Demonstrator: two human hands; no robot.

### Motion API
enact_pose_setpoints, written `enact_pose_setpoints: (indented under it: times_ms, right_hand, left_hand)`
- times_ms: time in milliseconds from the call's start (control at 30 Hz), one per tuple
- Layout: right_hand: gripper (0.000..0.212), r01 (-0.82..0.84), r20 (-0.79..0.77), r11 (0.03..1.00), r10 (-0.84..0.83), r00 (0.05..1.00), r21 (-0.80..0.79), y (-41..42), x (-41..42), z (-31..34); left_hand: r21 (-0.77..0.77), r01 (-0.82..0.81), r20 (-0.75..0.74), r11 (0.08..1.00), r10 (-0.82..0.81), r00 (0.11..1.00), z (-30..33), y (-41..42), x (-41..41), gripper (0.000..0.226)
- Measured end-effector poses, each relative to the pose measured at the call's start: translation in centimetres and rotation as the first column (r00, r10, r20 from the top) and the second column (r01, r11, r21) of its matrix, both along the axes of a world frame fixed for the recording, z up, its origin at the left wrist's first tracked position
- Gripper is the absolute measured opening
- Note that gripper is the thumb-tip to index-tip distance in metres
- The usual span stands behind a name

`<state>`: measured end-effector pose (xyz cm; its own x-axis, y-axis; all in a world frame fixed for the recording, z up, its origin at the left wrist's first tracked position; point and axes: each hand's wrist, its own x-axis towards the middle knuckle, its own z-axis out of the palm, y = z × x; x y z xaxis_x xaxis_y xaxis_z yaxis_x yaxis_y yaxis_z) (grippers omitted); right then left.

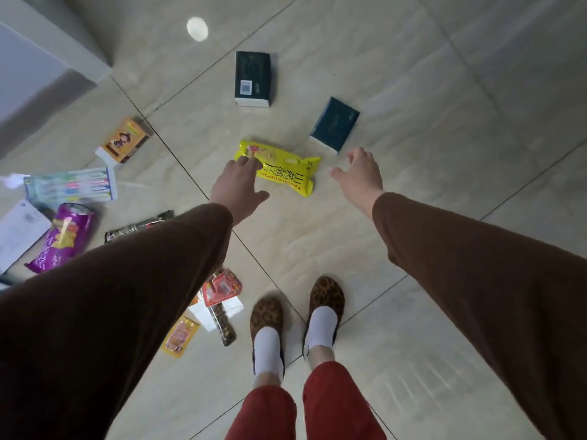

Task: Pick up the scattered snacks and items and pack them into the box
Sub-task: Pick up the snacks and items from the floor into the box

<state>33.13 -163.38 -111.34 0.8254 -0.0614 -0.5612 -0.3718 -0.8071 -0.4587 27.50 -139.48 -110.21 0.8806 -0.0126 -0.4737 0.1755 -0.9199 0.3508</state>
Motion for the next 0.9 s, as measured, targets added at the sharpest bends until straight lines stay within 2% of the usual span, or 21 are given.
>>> enact_pose_setpoints:
  times_ms: [267, 567, 700, 833, 900]
  right_hand:
    - [0.068, 0.297, -0.098, 0.955, -0.297, 0.95, -0.006, 0.7, 8.0, -8.9]
    - [0.093, 0.627, -0.278, 0.779, -0.598, 0.752, 0.02, 2.1, 11.9, -16.7]
    - [0.086, 0.692, -0.31, 0.705, -0.631, 0.711, 0.153, 2.6, 11.6, -18.5]
    - [0.058, 0.661, -0.284, 0.724, -0.603, 0.746, 0.198, 3.1, 8.4, -15.6]
    - [0.054, 0.658, -0.227, 0.731, -0.62, 0.751, 0.181, 2.3, 6.2, -13.3]
  left_hand:
    - [0.038, 0.118, 0.022, 0.992, -0.119, 0.993, -8.4, 0.2, 8.3, 0.066]
    - [0.124, 0.37, -0.167, 0.921, -0.348, 0.923, -15.2, 2.3, 11.2, 0.076]
    - [0.133, 0.42, -0.195, 0.898, -0.392, 0.899, -15.7, 3.2, 10.0, 0.07]
    - [0.084, 0.287, -0.21, 0.954, -0.265, 0.941, -14.2, 3.7, 7.1, 0.065]
    - [0.08, 0.227, -0.213, 0.971, -0.206, 0.955, -12.3, 3.8, 4.9, 0.065]
